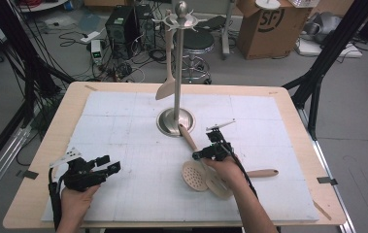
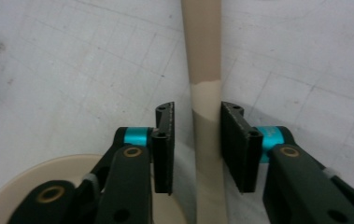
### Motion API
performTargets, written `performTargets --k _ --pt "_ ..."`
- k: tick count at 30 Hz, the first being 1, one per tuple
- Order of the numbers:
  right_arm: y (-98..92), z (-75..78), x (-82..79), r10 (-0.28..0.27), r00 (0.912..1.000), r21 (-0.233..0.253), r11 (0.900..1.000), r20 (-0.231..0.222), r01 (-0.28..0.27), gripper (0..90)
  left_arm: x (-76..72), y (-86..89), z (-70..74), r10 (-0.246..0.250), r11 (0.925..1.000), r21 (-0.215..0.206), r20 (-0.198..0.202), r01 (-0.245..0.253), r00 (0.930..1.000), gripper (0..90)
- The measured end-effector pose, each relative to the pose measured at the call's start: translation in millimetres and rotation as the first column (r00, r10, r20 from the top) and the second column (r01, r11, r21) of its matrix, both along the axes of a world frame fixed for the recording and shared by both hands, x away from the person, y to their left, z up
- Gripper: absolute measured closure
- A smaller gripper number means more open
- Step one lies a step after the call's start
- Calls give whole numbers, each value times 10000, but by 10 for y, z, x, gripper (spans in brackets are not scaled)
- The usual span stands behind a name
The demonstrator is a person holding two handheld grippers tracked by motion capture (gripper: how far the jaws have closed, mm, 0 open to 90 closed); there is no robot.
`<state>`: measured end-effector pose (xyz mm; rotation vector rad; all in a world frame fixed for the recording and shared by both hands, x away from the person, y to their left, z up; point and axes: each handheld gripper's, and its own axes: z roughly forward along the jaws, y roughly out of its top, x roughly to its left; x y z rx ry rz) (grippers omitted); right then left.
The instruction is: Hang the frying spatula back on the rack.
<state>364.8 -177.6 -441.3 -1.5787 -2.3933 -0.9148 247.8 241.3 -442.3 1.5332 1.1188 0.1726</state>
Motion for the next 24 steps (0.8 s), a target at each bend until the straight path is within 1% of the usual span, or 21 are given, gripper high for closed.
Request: performTargets --k 3,5,6,7,8,9,11,12,14,17,18,21,23,24 --pt "7 2 -8 -36 10000 -129 9999 85 37 714 3 0 -4 31 10000 -14 5 -31 10000 304" --pt "12 0 -12 74 9996 -334 9994 282 -64 746 3 2 -5 36 10000 -20 2 -36 10000 304" --pt "18 4 -22 56 9996 -332 9994 269 -47 747 2 8 -4 20 10000 26 13 -20 10000 303" --pt "22 3 -27 145 9990 -430 9990 413 -127 747 2 9 -4 23 10000 11 22 -23 10000 304" --pt "36 7 -37 203 9982 -587 9981 556 -170 748 4 11 -6 29 10000 7 19 -29 10000 304" --pt "62 17 -55 221 9979 -739 9971 601 -177 750 5 9 -7 40 10000 2 -2 -40 10000 304" --pt "104 26 -83 473 9939 -1203 9921 1000 -351 753 5 10 -7 27 10000 18 1 -27 10000 304" --pt "121 28 -98 512 9921 -1377 9899 1146 -351 757 4 8 -5 33 10000 -5 5 -33 10000 303" --pt "135 28 -117 518 9906 -1481 9884 1267 -327 762 1 15 -4 51 10000 18 8 -51 10000 304" --pt "128 27 -120 538 9897 -1464 9886 1325 -342 769 -6 28 0 83 10000 -6 20 -83 10000 304" --pt "120 31 -118 478 9917 -1353 9903 1191 -315 773 -7 31 1 98 9999 -51 37 -98 9999 304" --pt "42 22 -67 342 9963 -721 9970 783 -285 776 -5 44 -4 124 9999 -58 17 -124 9999 305" --pt "-3 26 -48 258 9979 -333 9992 601 -238 776 -3 47 -9 147 9999 -79 -8 -147 9999 305" --pt "-28 36 -41 291 9975 -183 9994 645 -280 776 -2 50 -10 142 9999 -88 4 -142 9999 305"
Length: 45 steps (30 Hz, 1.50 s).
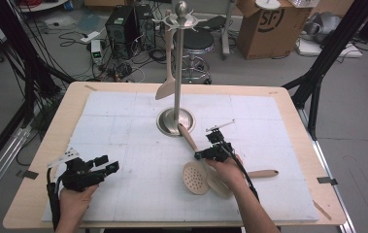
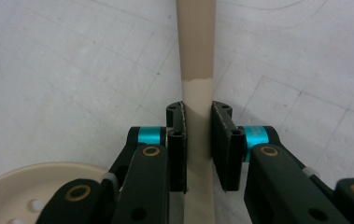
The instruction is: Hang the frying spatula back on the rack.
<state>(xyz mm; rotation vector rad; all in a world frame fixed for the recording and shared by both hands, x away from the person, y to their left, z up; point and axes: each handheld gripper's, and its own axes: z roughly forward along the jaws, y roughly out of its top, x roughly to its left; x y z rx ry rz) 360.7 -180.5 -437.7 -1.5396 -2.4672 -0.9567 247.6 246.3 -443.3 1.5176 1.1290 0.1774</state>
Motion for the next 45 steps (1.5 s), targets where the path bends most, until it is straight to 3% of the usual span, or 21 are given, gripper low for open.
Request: performTargets --k 5,9,13,18,24,27,29,31,38,42,45 --pt "-135 133 18 -297 9994 734 9969 199 282 776 -8 3 9 30 10000 -7 39 -30 10000 305" --pt "-248 227 8 -581 9979 1514 9871 300 529 777 -8 -8 10 -10 10000 -1 26 10 10000 306" --pt "-320 299 -8 -723 9965 2460 9674 419 598 778 -6 -6 5 -18 10000 44 7 18 10000 306" --pt "-349 340 -16 -715 9961 3136 9481 516 518 778 -7 -6 5 11 10000 23 4 -11 10000 305" --pt "-358 383 -32 -699 9952 3389 9398 682 428 779 -3 -6 2 -10 10000 55 -6 10 10000 306" --pt "-369 437 -42 -791 9930 3626 9310 874 423 779 -2 -5 0 -8 10000 56 -17 8 10000 306" --pt "-358 501 -47 -778 9908 3538 9347 1104 339 779 -3 -5 1 -14 10000 74 -16 14 10000 305" --pt "-345 576 -52 -821 9864 3565 9339 1427 262 779 -4 -7 2 -4 10000 64 -4 4 10000 305" --pt "-328 785 -79 -1104 9674 4080 9129 2278 81 779 -5 -1 3 8 10000 46 -7 -8 10000 306" --pt "-284 916 -104 -1088 9549 4096 9122 2763 -146 779 -6 -2 5 -5 10000 41 1 5 10000 306" --pt "-238 1035 -116 -990 9456 3948 9182 3099 -332 779 -6 3 4 1 10000 46 4 -1 10000 306"
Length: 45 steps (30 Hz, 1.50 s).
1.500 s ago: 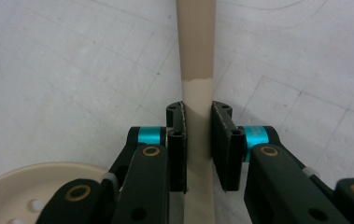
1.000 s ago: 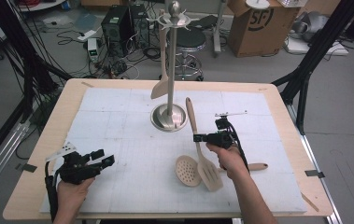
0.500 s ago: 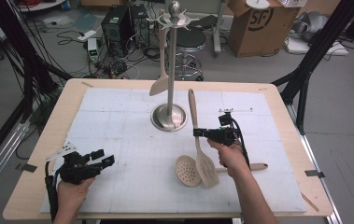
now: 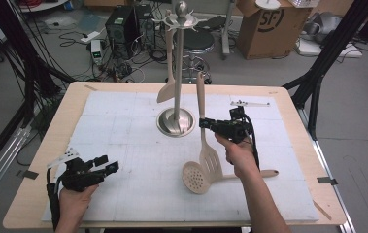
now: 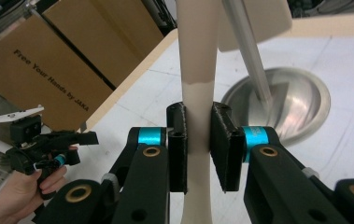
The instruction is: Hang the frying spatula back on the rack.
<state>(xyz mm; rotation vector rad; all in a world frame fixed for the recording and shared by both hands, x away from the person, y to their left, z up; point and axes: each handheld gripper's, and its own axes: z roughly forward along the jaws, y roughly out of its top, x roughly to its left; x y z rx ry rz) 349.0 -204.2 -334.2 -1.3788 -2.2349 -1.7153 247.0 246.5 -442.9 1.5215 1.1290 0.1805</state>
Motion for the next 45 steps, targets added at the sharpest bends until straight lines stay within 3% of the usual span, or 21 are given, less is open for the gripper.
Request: performTargets --k 5,23,35,45 --pt "71 183 -14 52 9985 -215 9998 540 -40 779 0 4 1 24 10000 3 12 -24 10000 306" --pt "187 626 37 -168 9848 227 9997 1731 130 779 -5 34 7 96 9999 -102 49 -95 9999 306" --pt "184 847 5 -219 9756 408 9991 2183 133 779 -10 39 16 56 9999 -114 57 -56 10000 306" --pt "203 930 70 -188 9761 424 9991 2165 98 778 -10 45 15 95 9999 -118 63 -94 9999 306"
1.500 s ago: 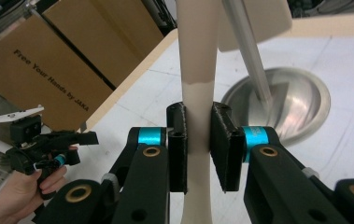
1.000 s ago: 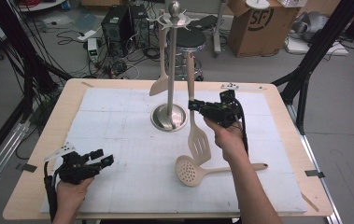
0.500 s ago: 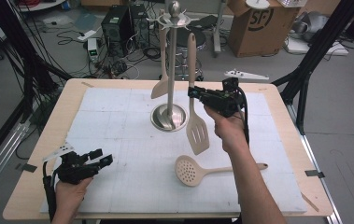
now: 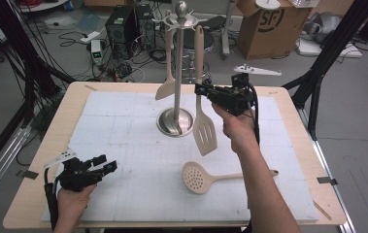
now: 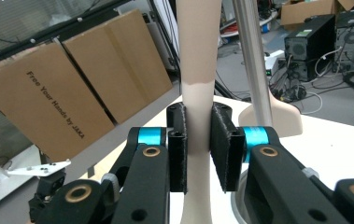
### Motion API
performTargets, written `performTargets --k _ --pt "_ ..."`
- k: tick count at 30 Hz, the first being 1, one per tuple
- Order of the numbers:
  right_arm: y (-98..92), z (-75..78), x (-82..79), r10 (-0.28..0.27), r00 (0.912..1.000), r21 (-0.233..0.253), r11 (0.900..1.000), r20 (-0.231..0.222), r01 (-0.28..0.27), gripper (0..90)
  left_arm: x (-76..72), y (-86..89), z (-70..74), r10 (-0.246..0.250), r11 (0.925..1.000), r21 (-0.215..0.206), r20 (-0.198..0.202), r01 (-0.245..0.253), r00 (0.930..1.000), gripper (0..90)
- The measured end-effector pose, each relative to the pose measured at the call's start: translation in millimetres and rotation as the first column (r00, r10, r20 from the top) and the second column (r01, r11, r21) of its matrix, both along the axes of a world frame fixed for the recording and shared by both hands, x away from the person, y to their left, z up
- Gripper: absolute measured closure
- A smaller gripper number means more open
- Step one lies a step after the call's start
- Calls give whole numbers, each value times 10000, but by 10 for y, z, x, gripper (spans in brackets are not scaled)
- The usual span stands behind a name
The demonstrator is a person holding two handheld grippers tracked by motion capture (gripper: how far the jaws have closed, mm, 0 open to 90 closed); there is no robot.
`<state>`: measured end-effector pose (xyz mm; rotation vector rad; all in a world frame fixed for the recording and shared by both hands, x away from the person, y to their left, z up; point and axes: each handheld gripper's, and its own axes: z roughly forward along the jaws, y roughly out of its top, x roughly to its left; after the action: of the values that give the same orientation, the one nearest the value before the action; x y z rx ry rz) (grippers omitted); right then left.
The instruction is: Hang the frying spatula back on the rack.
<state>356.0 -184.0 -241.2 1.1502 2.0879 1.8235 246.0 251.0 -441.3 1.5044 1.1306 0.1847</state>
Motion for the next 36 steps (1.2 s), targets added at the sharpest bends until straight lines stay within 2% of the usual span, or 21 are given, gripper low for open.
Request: performTargets --k 8,16,19,24,34,36 --pt "65 -29 98 41 9996 -309 9995 -296 -50 778 -2 8 1 38 10000 -59 25 -38 10000 306" --pt "103 -68 157 -164 9996 -539 9984 -217 152 754 -9 14 6 39 10000 -70 30 -38 10000 306" --pt "86 -86 191 -334 9988 -333 9989 -352 323 625 -8 13 3 48 9999 -96 51 -48 10000 306" --pt "29 -107 230 -745 9956 -188 9971 -574 736 485 -10 7 3 20 10000 -60 26 -20 10000 306" --pt "-95 -46 215 -1301 9913 777 9883 -219 1314 469 -9 4 1 -5 10000 -52 18 5 10000 306" --pt "-108 -33 216 -1421 9898 848 9861 -125 1427 477 -8 3 1 2 10000 -41 21 -2 10000 306"
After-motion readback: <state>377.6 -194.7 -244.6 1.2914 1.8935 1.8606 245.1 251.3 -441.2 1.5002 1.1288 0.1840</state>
